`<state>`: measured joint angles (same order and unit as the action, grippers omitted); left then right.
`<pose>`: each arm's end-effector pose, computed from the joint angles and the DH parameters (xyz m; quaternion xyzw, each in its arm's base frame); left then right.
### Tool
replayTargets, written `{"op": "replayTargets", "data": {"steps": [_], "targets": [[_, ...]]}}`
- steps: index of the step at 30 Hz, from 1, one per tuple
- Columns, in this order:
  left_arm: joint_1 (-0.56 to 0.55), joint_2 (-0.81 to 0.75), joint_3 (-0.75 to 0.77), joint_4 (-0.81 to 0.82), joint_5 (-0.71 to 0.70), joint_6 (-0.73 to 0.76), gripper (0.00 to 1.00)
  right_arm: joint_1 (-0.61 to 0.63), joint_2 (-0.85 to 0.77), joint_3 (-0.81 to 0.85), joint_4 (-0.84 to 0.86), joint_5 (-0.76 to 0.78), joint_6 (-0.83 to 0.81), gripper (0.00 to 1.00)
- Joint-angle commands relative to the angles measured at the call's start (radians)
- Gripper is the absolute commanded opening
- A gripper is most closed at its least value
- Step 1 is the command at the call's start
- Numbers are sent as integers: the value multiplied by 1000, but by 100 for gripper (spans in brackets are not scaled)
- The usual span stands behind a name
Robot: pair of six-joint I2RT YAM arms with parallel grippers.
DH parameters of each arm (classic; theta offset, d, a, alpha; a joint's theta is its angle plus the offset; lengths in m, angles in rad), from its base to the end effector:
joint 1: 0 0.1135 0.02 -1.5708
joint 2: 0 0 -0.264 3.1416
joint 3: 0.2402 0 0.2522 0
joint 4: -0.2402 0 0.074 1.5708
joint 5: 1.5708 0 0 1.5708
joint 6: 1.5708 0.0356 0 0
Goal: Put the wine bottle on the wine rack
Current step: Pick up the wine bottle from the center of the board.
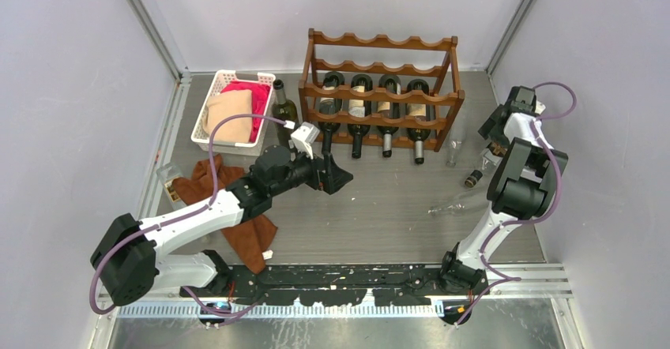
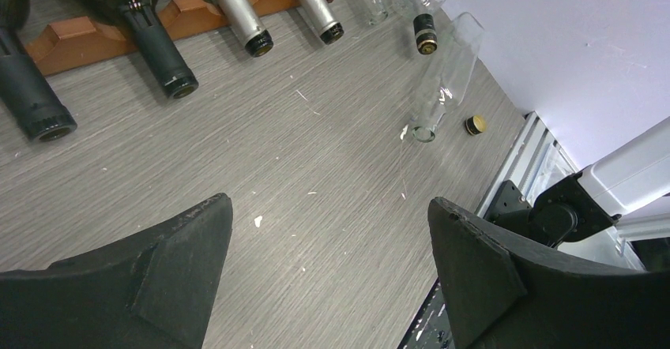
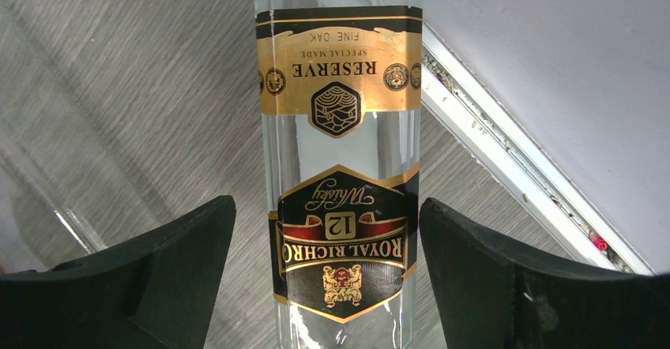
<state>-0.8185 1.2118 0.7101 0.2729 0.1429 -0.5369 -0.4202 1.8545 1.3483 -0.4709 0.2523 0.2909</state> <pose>0.1858 -0.2059 0.2707 0.1536 0.7672 -0.4324 0.4481 0.3597 -0.1704 0.2107 0.3647 0.8765 -0.1388 0.2818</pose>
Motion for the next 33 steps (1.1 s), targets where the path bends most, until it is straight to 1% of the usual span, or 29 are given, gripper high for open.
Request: {"op": "replayTargets", "data": {"steps": [1, 9, 12, 14, 15, 18, 20, 26, 30, 33], "targets": [[-2, -18, -4, 64, 13, 15, 92, 1, 17, -9, 28, 30, 20, 89], [-2, -53, -48, 92, 11, 0, 92, 1, 74, -5, 12, 27, 31, 88], [-2, -67, -55, 97, 12, -2, 92, 1, 85, -12, 21, 16, 28, 81], [-2, -80, -59, 93, 14, -1, 92, 1, 82, -19, 28, 8, 19, 73], [-2, -88, -60, 88, 14, 2, 92, 1, 74, -24, 33, 11, 8, 66], [-2, -113, -60, 71, 12, 7, 92, 1, 15, -57, 77, 19, 0, 30], [-2, -127, -56, 66, 13, 8, 92, 1, -31, -71, 96, 19, 4, 19], [-2, -138, -34, 52, 35, -1, 92, 0, -151, -69, 105, 4, 7, 5], [-2, -142, -29, 57, 43, -25, 91, 0, -217, -67, 107, 2, 1, 2], [-2, -145, -31, 66, 55, -46, 91, -3, -256, -76, 114, -19, 2, 1]]}}
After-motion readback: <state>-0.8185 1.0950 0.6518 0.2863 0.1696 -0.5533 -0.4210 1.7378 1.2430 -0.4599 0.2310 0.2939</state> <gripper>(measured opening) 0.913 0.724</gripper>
